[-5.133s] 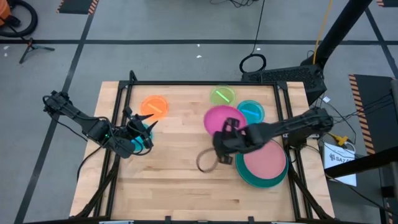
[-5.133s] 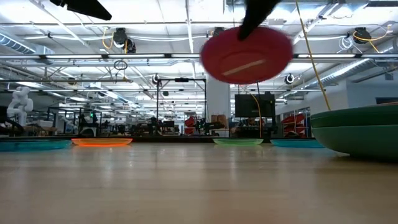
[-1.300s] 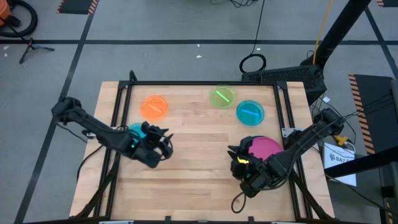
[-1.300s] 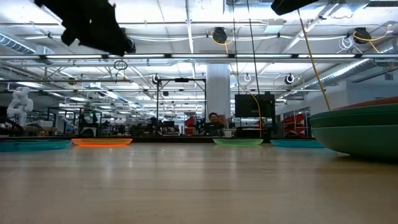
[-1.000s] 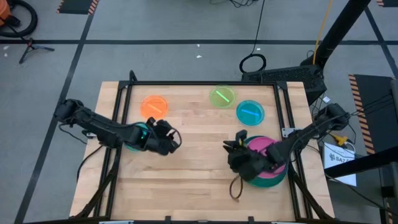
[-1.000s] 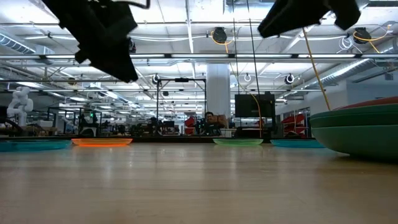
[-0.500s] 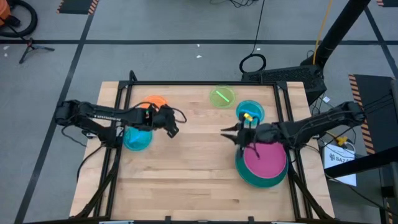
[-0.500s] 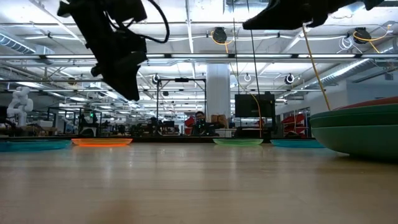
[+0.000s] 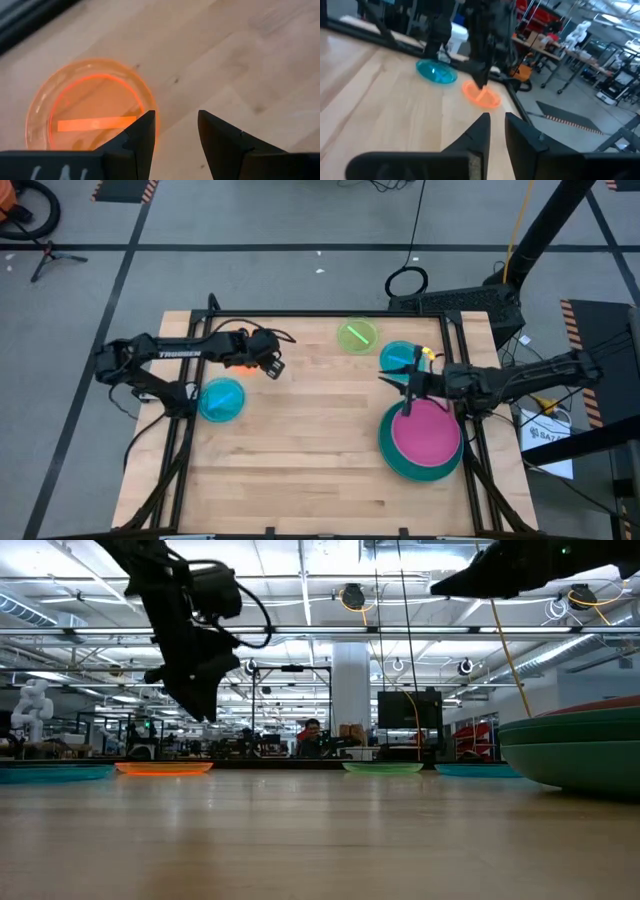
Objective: Stack plastic plates
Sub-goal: Stack the orange plate on top of the pink plate
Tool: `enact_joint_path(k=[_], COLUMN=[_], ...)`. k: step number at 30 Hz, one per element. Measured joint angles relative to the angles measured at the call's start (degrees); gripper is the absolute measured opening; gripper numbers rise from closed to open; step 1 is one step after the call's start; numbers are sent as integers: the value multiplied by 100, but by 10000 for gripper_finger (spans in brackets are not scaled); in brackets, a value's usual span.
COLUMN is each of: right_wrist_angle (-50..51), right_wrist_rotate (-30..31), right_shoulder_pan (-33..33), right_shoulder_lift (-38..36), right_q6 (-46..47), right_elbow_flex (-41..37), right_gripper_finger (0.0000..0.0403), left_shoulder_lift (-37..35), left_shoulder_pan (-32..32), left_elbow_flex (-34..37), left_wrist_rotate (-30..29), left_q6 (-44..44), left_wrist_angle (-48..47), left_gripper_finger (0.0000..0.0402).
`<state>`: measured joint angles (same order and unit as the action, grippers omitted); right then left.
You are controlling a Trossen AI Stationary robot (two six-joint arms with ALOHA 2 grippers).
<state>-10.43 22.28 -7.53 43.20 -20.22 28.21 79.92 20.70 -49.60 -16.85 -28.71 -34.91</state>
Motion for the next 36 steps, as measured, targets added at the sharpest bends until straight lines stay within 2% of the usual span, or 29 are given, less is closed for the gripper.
enact_joint_path(k=[6,17,32,36], right_wrist_angle=[-2,216,211,211], right_wrist_rotate=[-4,-7,-9,-9], right_shoulder_pan=[2,2,2,2], right_shoulder_lift=[-346,-344,-346,-346], right_q6=[3,-4,-15,-15], right_elbow_flex=[-42,-42,-42,-42], right_gripper_finger=[49,49,50,50], left_shoulder_lift=[697,1525,1646,1650], left_shoulder_pan=[226,422,425,427], left_elbow_flex=[2,2,0,0], left_wrist_rotate=[183,93,-150,-195], left_q6=[30,-8,-28,-33], left_wrist_angle=[15,163,200,202], left_gripper_finger=[154,154,154,137])
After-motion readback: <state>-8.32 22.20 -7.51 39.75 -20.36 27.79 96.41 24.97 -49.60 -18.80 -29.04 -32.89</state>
